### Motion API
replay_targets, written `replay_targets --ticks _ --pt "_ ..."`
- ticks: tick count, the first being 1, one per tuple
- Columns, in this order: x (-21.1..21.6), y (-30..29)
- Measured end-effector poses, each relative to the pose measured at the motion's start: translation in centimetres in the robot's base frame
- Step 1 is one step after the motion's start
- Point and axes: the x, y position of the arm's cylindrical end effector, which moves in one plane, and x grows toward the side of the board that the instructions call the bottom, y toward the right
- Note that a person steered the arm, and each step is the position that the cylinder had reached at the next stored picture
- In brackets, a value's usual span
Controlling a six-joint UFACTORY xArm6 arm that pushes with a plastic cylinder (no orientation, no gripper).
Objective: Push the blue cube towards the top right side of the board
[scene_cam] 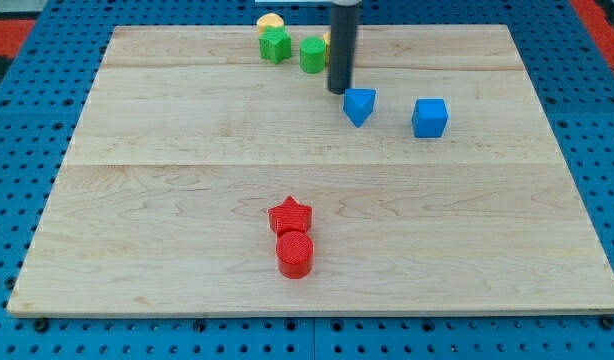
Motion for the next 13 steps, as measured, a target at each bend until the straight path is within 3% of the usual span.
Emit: replay_targets --ticks 1,4,6,7,10,13 --pt "0.6 -3.4" --pt "4.0 -2.6" --pt "8.6 2.4" --pt "8.6 7.2" --pt "2.1 17.3" --pt "10.2 20.0"
